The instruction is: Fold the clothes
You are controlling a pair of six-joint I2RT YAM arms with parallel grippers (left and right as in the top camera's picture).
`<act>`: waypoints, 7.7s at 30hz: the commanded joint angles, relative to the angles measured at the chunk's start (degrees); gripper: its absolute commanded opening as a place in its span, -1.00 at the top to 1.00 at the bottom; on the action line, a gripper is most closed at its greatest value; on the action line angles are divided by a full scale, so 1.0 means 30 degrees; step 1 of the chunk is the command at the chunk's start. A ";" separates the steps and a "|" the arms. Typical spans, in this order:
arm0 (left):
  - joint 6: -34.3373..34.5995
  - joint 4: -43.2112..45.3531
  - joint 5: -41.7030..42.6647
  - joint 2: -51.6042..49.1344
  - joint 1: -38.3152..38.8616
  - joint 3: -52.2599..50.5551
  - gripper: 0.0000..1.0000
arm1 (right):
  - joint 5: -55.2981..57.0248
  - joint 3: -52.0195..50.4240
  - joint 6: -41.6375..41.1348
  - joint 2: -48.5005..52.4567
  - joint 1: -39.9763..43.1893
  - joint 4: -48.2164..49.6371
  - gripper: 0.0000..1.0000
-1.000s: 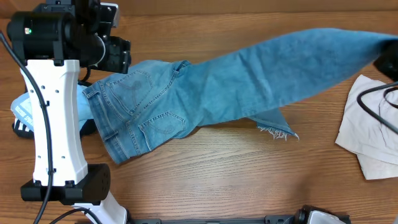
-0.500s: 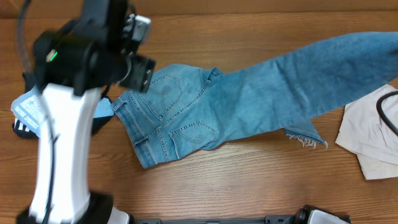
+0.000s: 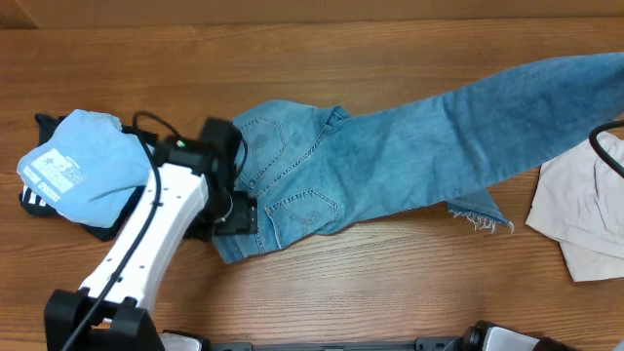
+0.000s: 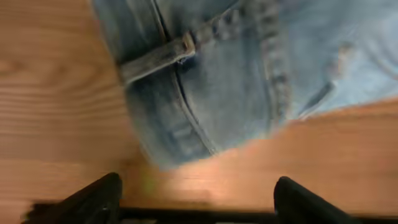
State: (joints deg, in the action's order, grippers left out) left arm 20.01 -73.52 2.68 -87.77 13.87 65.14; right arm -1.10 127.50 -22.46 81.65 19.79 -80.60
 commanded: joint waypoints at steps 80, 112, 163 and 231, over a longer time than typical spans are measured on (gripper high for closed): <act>-0.4605 0.0721 0.0889 -0.5741 -0.4058 0.4131 -0.11 | 0.0342 0.2397 -0.0029 0.1115 0.0087 -0.0911 0.92; -0.3621 0.2994 0.3439 -0.2317 -0.6863 -0.4226 -1.00 | 0.0350 0.2397 -0.0022 0.1115 0.0087 -0.0903 0.92; -0.4830 -0.3606 0.1209 -0.9748 -0.3235 1.4294 -0.18 | 0.2863 0.1996 -0.0029 0.1719 0.0087 -0.3636 0.90; -1.0185 -0.4896 0.6003 -0.2208 -0.1056 1.9271 -1.00 | -0.7300 -2.9551 -0.5931 0.3672 -0.6492 1.8462 -0.05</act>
State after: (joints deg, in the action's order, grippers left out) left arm -8.49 -89.19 19.53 -96.99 10.00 121.56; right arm -24.64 40.60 -37.80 90.63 0.40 -27.07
